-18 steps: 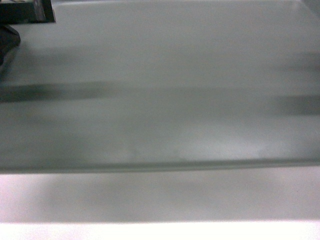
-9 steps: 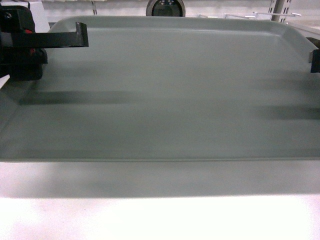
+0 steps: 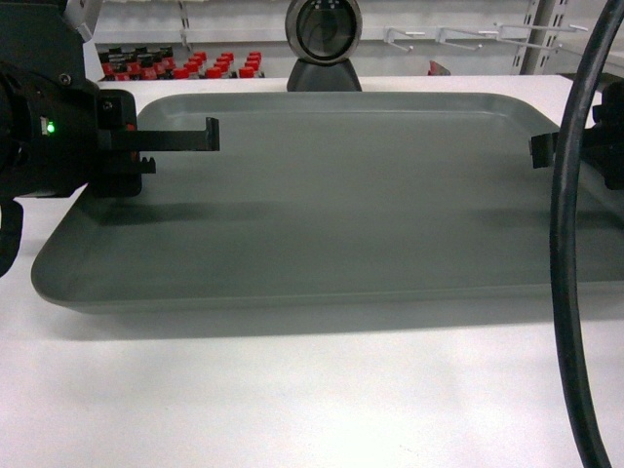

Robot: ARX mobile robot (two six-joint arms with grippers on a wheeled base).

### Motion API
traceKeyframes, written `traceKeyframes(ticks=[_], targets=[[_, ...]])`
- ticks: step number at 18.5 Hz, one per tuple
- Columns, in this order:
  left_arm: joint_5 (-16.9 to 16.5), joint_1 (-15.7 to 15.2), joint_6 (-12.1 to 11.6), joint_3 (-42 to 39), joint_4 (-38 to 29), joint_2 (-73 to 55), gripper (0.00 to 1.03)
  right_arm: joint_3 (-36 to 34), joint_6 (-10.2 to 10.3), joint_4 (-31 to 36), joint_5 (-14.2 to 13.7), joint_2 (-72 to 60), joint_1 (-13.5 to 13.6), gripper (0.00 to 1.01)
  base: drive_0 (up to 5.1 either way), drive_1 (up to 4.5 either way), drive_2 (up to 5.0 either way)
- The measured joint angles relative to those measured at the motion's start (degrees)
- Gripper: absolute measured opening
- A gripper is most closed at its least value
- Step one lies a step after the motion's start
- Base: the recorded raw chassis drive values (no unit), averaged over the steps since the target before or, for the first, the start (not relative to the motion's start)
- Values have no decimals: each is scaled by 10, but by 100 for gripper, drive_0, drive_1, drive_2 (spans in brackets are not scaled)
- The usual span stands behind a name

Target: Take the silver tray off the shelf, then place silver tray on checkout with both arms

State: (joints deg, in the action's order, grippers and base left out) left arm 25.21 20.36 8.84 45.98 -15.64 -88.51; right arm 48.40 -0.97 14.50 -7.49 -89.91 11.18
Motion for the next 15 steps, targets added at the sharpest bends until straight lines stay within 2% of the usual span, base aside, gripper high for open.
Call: traceKeyframes(ticks=[4, 11, 15], targets=[[8, -1, -11, 12, -7, -29, 3, 11, -3, -14, -5, -25, 0, 2, 0, 0, 0], [24, -2, -26, 37, 30, -52, 3, 33, -7, -17, -5, -47, 1, 2, 0, 0, 0], [29, -2, -26, 42, 49, -54, 3, 37, -22, -12, 3, -54, 1, 2, 0, 0, 0]])
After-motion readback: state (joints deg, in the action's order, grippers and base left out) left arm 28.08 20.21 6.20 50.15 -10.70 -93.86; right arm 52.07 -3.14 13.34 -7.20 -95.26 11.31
